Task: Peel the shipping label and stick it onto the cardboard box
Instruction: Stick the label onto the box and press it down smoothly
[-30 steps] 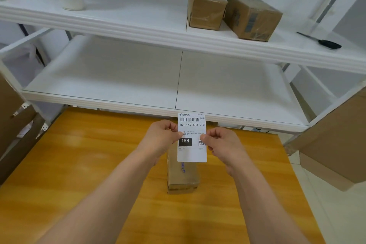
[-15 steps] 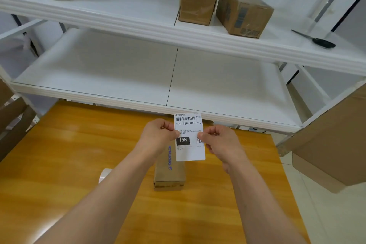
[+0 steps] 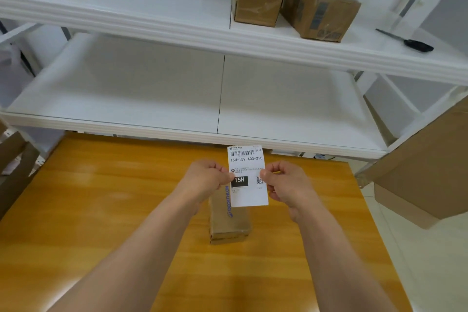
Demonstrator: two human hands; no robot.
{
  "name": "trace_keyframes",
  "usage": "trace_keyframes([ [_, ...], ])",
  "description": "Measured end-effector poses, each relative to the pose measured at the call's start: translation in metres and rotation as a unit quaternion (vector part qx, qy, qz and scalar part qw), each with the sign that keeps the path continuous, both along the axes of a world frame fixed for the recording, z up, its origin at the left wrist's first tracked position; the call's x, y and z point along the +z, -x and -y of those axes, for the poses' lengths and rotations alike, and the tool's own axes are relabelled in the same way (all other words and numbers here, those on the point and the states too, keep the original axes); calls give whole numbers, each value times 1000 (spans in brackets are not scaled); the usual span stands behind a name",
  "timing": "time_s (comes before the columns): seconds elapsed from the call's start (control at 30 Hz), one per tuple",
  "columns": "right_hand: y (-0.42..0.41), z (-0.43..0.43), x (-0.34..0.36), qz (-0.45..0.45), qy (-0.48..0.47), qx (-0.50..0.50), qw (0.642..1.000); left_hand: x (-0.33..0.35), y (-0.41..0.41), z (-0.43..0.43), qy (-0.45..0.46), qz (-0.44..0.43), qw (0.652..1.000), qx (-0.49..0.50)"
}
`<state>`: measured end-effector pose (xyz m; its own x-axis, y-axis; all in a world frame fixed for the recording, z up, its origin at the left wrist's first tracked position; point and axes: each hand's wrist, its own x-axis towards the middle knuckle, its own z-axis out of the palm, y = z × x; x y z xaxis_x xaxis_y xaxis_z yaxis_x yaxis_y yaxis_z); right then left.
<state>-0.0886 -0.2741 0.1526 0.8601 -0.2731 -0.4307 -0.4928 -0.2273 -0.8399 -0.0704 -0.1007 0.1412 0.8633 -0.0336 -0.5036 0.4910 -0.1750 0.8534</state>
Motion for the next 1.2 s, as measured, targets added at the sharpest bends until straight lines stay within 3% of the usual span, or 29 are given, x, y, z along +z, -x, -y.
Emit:
trace_keyframes([
  [0.43, -16, -11, -47, -32, 3, -46, 998, -39, -17, -6, 0, -5, 1000, 13],
  [0.8, -9, 1, -138, -152, 7, -5, 988, -124, 3, 13, -29, -138, 989, 48],
  [1.2, -39, -8, -167, -116, 24, 8, 993, -164, -17, 6, -103, -74, 989, 77],
])
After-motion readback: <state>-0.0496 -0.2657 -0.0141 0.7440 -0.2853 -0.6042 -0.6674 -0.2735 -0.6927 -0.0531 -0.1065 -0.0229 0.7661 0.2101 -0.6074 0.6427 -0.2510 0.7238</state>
